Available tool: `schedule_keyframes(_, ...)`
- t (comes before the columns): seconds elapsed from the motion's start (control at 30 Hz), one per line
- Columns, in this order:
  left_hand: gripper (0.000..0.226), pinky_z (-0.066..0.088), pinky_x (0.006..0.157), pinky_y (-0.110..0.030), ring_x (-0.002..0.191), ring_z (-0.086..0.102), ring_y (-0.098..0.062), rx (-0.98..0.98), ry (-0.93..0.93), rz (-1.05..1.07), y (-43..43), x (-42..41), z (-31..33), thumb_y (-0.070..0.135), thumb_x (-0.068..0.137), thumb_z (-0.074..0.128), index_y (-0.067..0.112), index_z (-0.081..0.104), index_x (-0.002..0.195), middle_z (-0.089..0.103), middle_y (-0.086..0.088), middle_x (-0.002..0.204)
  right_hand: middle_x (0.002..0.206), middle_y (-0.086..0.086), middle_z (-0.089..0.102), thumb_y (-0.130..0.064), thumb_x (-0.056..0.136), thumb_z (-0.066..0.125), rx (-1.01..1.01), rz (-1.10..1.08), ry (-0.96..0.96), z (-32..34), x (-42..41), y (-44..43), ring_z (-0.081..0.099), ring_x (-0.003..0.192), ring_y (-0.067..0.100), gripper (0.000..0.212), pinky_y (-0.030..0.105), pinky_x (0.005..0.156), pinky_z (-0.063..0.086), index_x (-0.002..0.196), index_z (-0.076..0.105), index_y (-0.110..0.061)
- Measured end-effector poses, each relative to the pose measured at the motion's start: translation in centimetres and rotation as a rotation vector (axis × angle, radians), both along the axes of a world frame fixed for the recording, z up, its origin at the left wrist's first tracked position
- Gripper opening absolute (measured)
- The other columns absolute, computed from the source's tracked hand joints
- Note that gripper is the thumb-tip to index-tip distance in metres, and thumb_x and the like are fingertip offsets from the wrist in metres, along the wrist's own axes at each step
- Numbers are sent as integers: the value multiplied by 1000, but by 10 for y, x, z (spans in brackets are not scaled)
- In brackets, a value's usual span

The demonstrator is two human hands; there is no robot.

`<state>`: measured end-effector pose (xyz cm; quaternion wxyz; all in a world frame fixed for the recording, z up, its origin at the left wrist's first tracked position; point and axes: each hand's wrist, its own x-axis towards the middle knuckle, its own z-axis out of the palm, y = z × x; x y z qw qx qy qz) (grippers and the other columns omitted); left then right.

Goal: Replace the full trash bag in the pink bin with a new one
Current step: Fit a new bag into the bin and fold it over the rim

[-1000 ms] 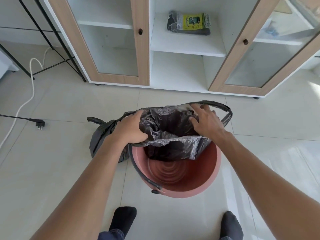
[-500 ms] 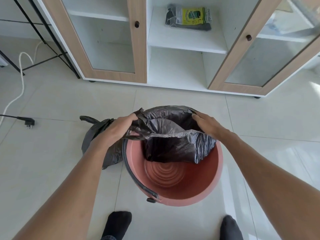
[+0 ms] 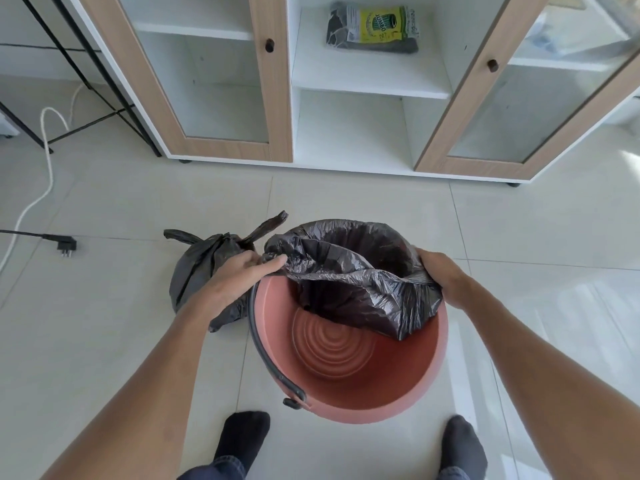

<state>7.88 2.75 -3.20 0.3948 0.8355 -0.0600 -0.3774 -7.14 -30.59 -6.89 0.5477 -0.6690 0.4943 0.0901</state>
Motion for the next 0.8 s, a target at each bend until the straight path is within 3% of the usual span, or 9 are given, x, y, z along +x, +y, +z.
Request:
schedule_keyframes(0.13, 48, 40, 80, -22, 102, 61, -4, 10, -39, -44, 11, -16, 6, 69, 72, 69, 32, 65, 101, 70, 11, 104, 86, 9, 74, -40, 84, 62, -154, -80, -57, 2, -10, 8, 66, 82, 23, 40, 33, 75, 52, 86, 73, -2)
schedule_keyframes(0.27, 48, 43, 78, -26, 96, 64, -5, 94, -97, -44, 18, -25, 12, 67, 71, 71, 32, 57, 101, 71, 14, 97, 68, -1, 63, -38, 87, 57, -297, -56, -126, 11, -32, 15, 55, 72, 18, 34, 30, 67, 42, 72, 70, -10)
schedule_keyframes(0.4, 52, 44, 75, -31, 87, 63, -9, 165, -270, -65, 20, -29, 28, 61, 73, 71, 31, 44, 106, 67, 9, 86, 83, 1, 74, -28, 94, 54, -510, 97, -131, 25, -59, 24, 67, 83, 22, 20, 30, 74, 47, 97, 73, -22)
schedule_keyframes(0.5, 41, 48, 84, -38, 81, 62, -17, 188, -457, -240, 32, -32, 37, 46, 81, 71, 33, 42, 106, 66, 12, 82, 85, 4, 73, -17, 94, 49, -625, 224, -167, 32, -77, 32, 68, 81, 26, 27, 37, 78, 53, 119, 59, -24)
schedule_keyframes(0.6, 39, 48, 91, -48, 64, 54, -13, 170, -595, -457, 43, -42, 40, 22, 88, 68, 34, 46, 118, 61, 10, 70, 81, 1, 69, -4, 87, 46, -689, 345, -195, 42, -90, 43, 66, 74, 35, 39, 43, 70, 54, 120, 45, -25)
schedule_keyframes(0.7, 44, 46, 79, -40, 69, 54, -26, 169, -690, -599, 45, -56, 44, 8, 90, 64, 27, 56, 129, 52, 4, 65, 87, 9, 71, -4, 85, 49, -712, 446, -169, 44, -99, 50, 66, 75, 37, 38, 45, 70, 55, 117, 46, -25)
schedule_keyframes(0.8, 21, 47, 65, -35, 72, 59, -26, 228, -698, -574, 48, -64, 46, 9, 90, 64, 22, 69, 106, 48, 7, 67, 91, 7, 72, -11, 90, 56, -637, 353, -140, 46, -104, 51, 69, 80, 30, 24, 40, 72, 56, 112, 54, -21)
